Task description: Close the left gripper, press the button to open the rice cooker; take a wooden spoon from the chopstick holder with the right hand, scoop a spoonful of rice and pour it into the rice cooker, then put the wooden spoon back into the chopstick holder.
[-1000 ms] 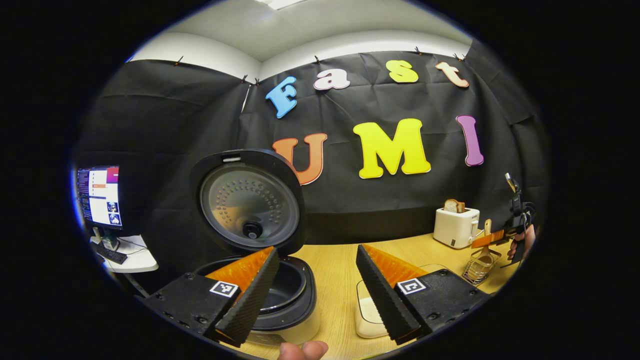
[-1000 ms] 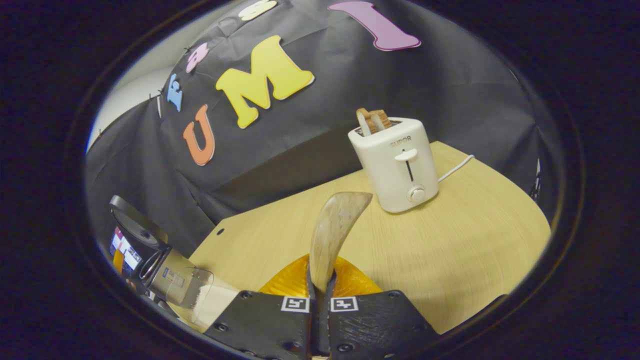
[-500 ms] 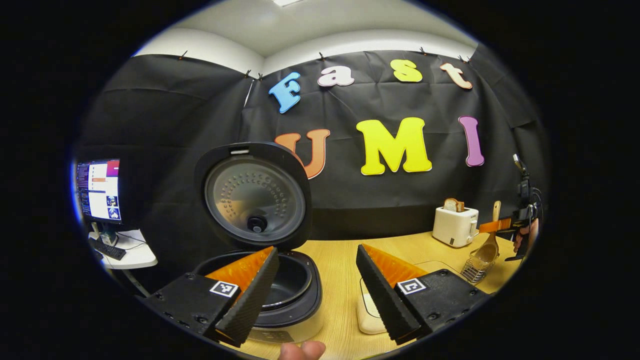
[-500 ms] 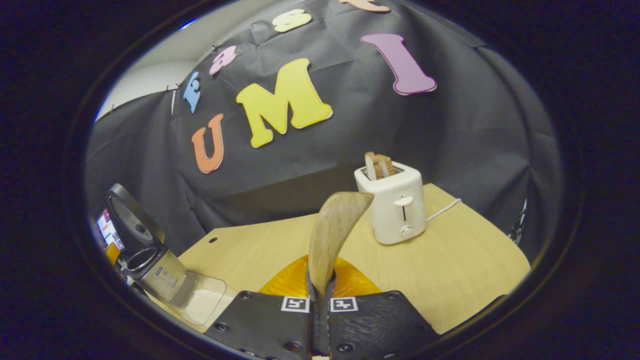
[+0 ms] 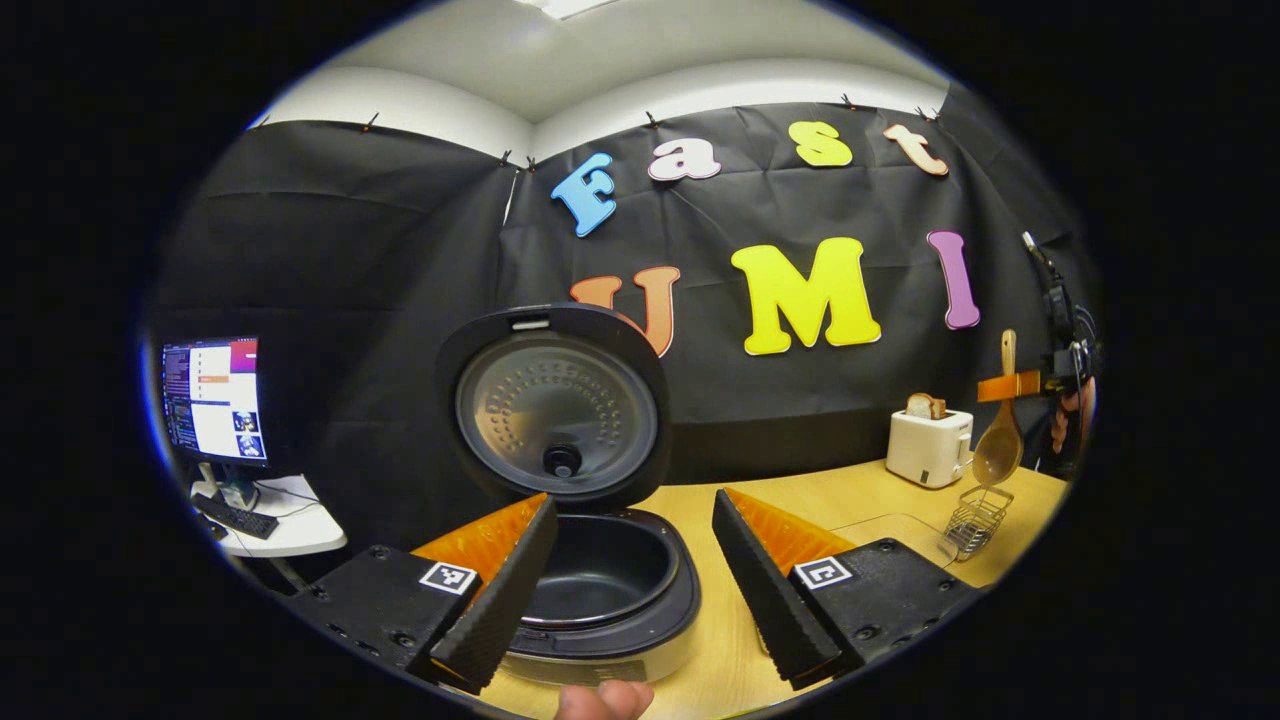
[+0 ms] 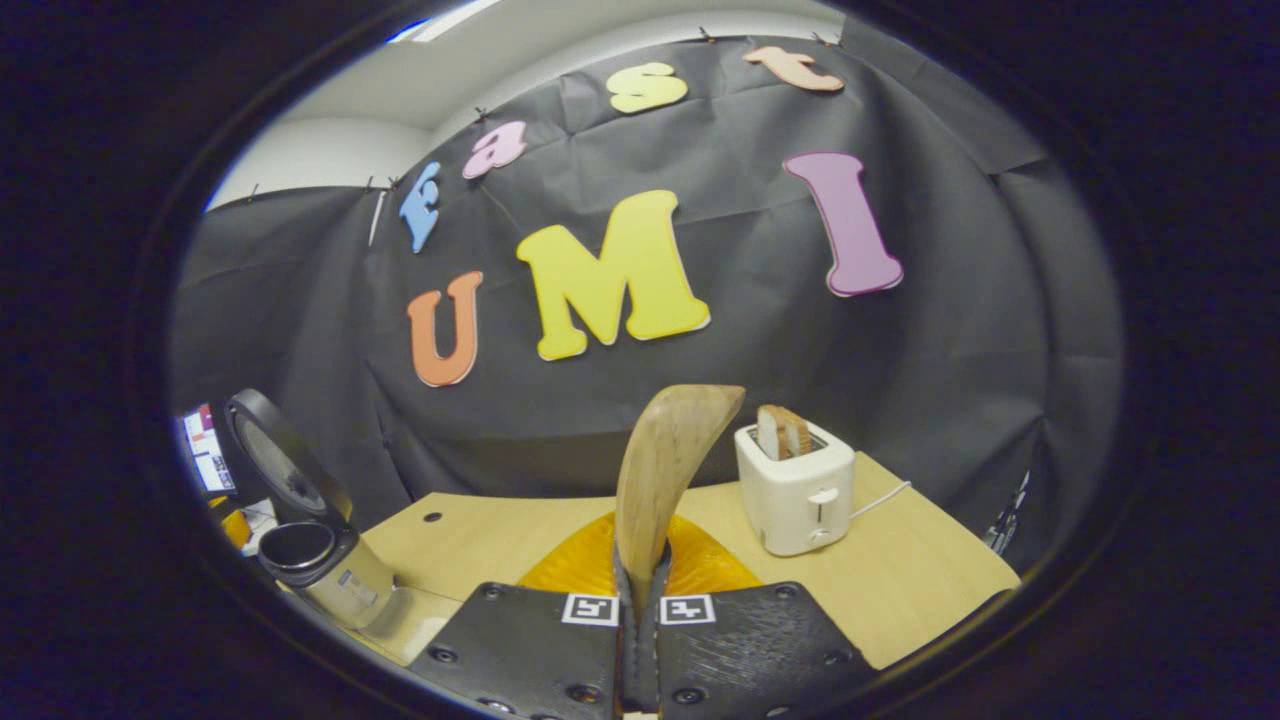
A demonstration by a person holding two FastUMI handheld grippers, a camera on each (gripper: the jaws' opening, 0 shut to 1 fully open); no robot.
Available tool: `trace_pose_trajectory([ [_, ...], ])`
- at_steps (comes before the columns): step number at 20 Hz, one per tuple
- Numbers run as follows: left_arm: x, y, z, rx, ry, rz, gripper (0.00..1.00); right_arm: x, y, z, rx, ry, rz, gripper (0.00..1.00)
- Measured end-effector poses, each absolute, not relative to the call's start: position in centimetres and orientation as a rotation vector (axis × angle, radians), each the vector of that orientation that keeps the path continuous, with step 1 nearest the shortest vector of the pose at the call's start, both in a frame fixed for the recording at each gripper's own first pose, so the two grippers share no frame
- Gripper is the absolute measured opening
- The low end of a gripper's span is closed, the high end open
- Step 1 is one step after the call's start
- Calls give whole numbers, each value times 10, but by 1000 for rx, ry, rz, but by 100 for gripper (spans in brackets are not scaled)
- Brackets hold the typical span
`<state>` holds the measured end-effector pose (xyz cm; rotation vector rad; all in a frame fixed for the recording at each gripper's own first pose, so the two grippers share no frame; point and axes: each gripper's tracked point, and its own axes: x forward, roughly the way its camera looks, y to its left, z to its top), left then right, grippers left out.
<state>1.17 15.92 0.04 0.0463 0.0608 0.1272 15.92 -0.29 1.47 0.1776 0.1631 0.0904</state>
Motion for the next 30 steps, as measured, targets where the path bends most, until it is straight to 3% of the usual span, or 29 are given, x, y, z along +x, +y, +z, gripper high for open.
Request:
trace_pose_trajectory([
  [3,8,178,3,70,59,168,99,156,54,22,151,161,149,0],
  [8,8,186,0,42,72,172,99,150,131,-24,52,237,193,0],
  [16,11,195,3,42,31,148,99,151,155,-76,-160,278,89,0],
  [17,10,196,3,25,31,144,95,151,156,-82,-191,282,79,0],
  [19,8,199,7,11,18,145,99,151,159,-95,-213,312,67,0],
  [26,8,201,4,-9,18,125,99,150,195,-114,-145,368,120,1],
  [27,9,201,2,-19,24,121,95,149,200,-114,-139,371,133,0],
  [30,6,211,3,-17,29,140,99,147,216,-118,-93,387,163,1],
])
